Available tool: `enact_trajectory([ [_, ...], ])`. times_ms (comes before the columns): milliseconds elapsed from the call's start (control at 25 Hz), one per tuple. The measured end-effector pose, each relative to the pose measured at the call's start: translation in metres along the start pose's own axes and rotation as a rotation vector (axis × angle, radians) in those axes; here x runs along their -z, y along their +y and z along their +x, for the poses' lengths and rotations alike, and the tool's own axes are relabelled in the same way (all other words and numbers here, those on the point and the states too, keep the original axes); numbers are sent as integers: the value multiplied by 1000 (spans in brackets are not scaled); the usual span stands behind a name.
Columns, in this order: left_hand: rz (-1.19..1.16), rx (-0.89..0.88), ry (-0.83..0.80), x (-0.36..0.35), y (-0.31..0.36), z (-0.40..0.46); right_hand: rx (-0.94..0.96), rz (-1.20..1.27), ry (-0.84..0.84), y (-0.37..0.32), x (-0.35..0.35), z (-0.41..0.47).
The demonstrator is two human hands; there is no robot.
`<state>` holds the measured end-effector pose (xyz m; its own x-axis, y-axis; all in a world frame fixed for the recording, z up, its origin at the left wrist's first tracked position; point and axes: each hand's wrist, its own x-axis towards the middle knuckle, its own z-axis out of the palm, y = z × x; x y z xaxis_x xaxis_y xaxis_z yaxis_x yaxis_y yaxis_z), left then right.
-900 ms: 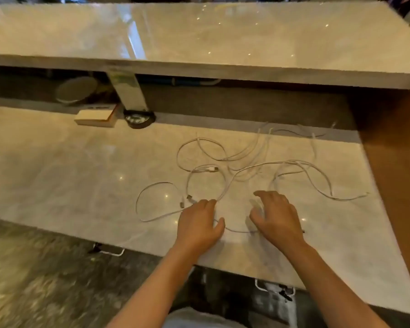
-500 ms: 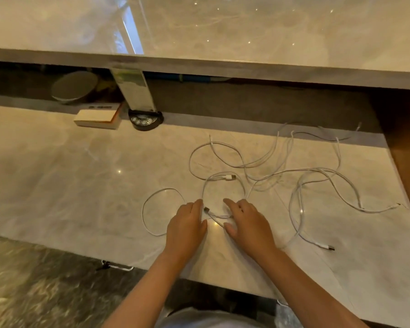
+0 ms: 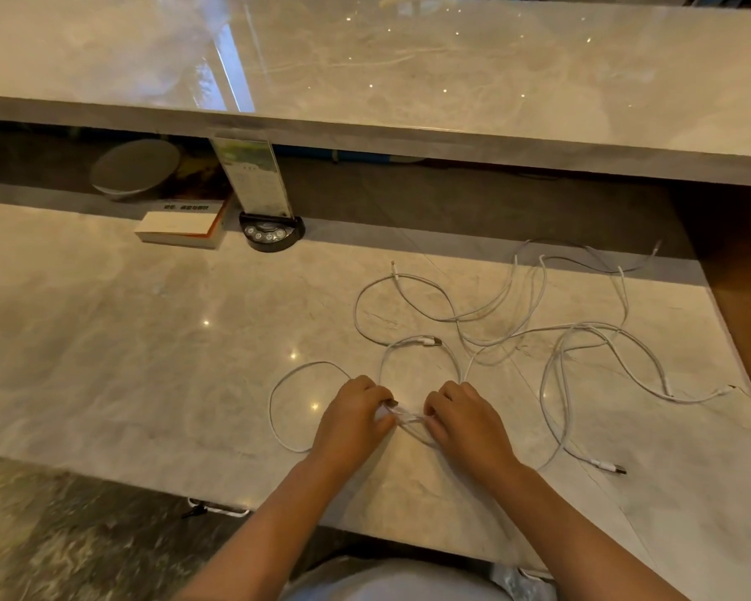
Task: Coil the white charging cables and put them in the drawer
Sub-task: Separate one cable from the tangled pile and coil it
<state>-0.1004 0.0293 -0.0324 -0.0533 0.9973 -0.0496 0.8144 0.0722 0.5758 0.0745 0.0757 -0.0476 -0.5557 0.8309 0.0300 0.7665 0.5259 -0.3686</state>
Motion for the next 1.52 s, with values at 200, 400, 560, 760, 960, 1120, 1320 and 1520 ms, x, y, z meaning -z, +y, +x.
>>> enact_trajectory([
  [200, -451, 157, 132, 39, 31, 32, -44, 385, -3, 1, 45, 23],
  [400, -796, 96, -143, 68, 76, 53, -186, 913, 119, -23, 120, 47],
  [560, -627, -85, -230, 61, 95, 64, -199, 1139, 181, -30, 166, 56],
  [760, -417, -123, -101, 57, 86, 72, -193, 1172, 337, -20, 198, 53],
  [960, -614, -173, 4, 86, 115, 59, -463, 1515, 591, -7, 211, 63],
  [1120, -943, -168, -47, 121, 138, 57, -530, 1292, 323, 4, 201, 65],
  [1320, -1269, -101, -222, 135, 126, 67, -325, 770, 602, -9, 181, 54],
  [1520, -1465, -116, -504, 139, 122, 69, -15, 456, 397, -9, 193, 63],
])
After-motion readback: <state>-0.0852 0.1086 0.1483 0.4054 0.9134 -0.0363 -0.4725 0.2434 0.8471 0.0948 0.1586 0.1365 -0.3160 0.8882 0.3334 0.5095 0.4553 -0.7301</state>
